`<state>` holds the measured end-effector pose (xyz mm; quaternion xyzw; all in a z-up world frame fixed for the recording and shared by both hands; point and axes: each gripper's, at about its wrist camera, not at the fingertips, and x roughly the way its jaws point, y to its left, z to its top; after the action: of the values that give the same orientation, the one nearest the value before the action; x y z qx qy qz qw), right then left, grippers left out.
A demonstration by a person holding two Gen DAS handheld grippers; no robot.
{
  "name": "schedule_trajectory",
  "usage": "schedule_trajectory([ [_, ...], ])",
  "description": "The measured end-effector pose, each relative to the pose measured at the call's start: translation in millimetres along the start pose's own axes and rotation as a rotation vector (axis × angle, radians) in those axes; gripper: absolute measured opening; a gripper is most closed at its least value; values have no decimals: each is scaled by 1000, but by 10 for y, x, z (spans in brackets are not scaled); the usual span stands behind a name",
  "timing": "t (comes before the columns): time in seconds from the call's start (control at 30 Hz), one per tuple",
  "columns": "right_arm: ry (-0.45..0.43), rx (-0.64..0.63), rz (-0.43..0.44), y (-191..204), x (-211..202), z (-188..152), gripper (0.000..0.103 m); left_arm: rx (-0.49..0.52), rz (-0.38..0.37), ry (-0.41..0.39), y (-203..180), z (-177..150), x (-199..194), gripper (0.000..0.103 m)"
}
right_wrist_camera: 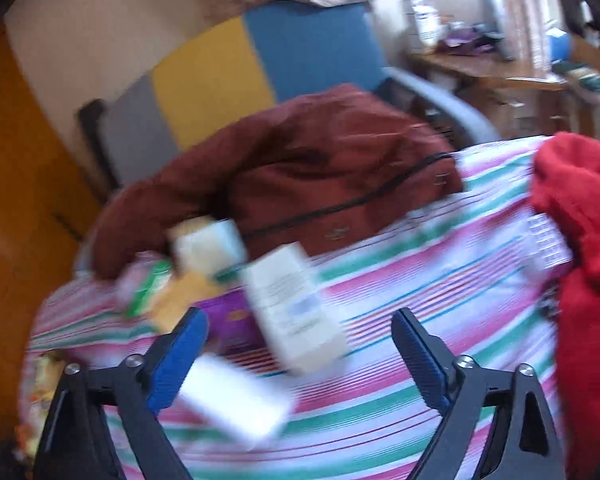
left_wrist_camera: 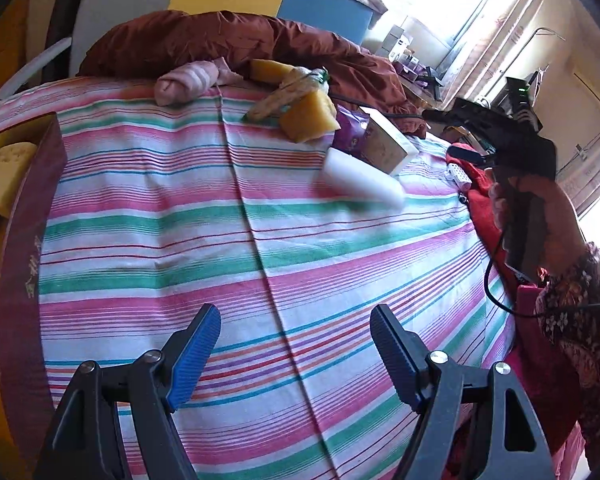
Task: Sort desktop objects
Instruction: 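Grasp the white barcode box with the right tool while the left tool grasps the white block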
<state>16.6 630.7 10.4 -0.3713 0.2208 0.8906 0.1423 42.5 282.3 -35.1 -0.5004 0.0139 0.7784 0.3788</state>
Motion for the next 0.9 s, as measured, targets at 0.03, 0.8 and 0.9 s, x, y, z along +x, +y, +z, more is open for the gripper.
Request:
schedule_trajectory([
  [0.03,19,-16,-24,-28,63,9,88,3,-6,7,-26,3,24,79],
  [0.8,396,-235,145,287,423,-300,50,-72,-67,53,-448,370,597,79],
  [0.9,405,-152,285,315,366,-291,50,-78,-47,43,-439,408,577,79],
])
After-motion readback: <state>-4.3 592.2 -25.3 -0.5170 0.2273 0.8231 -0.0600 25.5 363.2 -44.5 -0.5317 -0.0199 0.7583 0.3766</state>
